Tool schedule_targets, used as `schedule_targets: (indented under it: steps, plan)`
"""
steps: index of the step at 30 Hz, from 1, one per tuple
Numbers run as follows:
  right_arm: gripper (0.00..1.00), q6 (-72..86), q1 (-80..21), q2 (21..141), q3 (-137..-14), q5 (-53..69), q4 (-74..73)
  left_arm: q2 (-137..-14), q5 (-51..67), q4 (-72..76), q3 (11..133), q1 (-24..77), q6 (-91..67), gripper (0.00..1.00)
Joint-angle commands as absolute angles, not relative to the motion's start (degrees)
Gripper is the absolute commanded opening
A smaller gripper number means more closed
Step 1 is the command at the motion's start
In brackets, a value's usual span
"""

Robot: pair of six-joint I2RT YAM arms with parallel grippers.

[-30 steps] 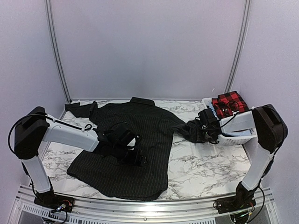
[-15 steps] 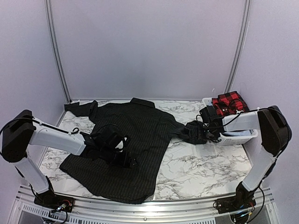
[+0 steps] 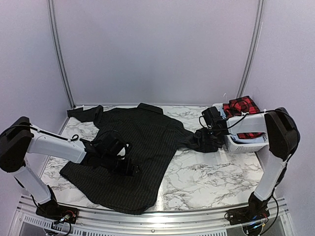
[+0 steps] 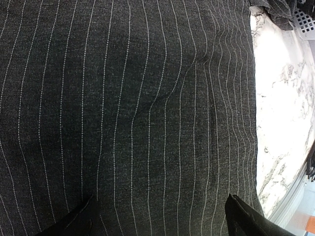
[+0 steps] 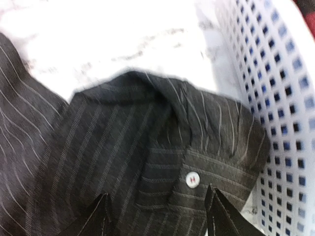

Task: Fold and stack the long sleeve shirts
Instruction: Pick up the sleeve from the center of the board.

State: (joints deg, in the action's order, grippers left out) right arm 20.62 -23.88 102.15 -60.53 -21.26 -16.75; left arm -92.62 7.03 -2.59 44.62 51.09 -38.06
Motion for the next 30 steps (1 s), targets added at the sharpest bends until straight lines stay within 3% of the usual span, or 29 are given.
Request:
schedule_targets:
  steps: [1, 12, 22, 30]
  plan:
    - [0.61, 19.7, -23.8, 105.9, -65.6, -25.0, -16.1, -94.5, 5.6, -13.5, 42.6, 50.5, -37.8, 0.92]
    - [0.47, 20.2, -22.2, 109.3, -63.3, -23.1, -14.1, -94.3, 5.7, -13.8, 44.1, 50.4, -37.4, 0.92]
    - [0.08, 19.9, -21.9, 104.8, -63.4, -24.9, -16.2, -94.5, 6.2, -13.8, 46.6, 50.4, -37.0, 0.93]
    - [0.00, 18.1, -22.8, 99.1, -66.1, -27.3, -20.1, -94.7, 6.6, -14.2, 48.4, 50.5, -36.6, 0.93]
